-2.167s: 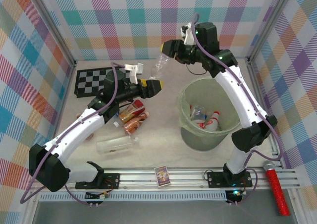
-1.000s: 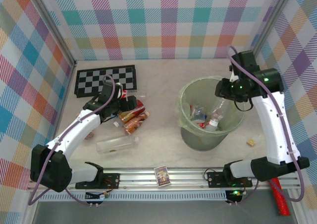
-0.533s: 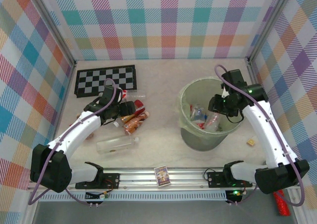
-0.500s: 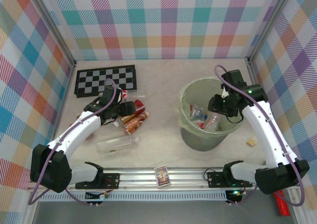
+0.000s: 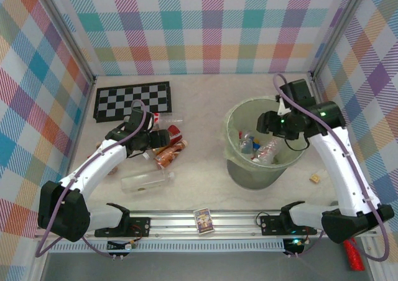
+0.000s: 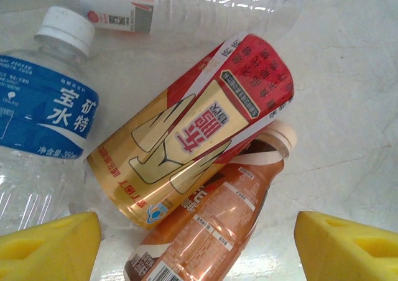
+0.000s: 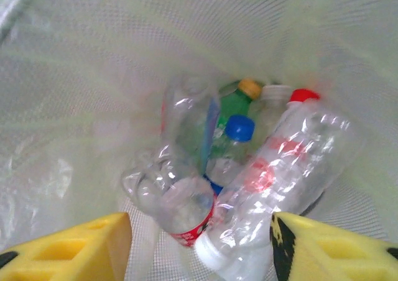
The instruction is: Put the plastic bottles in the bin
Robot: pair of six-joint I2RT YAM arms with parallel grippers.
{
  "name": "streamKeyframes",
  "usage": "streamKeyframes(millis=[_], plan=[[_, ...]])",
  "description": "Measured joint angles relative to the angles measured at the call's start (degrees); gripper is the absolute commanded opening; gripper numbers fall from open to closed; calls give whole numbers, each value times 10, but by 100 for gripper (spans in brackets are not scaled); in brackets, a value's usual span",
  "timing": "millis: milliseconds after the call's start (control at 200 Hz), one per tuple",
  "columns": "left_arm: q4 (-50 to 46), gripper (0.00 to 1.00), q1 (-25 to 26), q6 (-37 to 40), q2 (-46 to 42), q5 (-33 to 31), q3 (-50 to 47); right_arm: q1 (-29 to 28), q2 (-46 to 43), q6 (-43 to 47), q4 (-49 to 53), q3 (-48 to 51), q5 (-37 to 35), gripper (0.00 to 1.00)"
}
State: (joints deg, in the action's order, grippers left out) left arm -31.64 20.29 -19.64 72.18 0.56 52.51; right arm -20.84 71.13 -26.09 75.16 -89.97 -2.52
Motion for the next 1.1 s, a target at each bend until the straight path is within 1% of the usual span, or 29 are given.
streamKeyframes(millis=[100, 320, 430, 605, 675, 780, 870, 1000, 1100], plan=[[-5, 79, 3, 0, 0, 0, 0, -12, 17, -6, -15, 42, 9, 50], [-30, 78, 14, -1, 0, 7, 0, -12, 38, -24, -70, 160, 23, 46], [-45, 77, 21, -1, 0, 7, 0, -12, 42, -30, -89, 174, 24, 43], [-54, 77, 25, -3, 0, 9, -3, -11, 48, -33, -124, 174, 28, 43], [-59, 77, 26, -5, 0, 9, -6, -9, 50, -33, -129, 175, 31, 44], [-72, 77, 29, -5, -2, 9, -6, -9, 48, -32, -124, 168, 32, 49], [-91, 78, 35, -10, -9, 9, -6, -8, 42, -30, -108, 135, 30, 54], [-125, 78, 45, -20, -32, 2, -6, 0, 7, -25, -101, 80, 25, 58], [-156, 82, 53, -27, -47, -6, -5, 7, -16, -19, -96, 59, 23, 62]])
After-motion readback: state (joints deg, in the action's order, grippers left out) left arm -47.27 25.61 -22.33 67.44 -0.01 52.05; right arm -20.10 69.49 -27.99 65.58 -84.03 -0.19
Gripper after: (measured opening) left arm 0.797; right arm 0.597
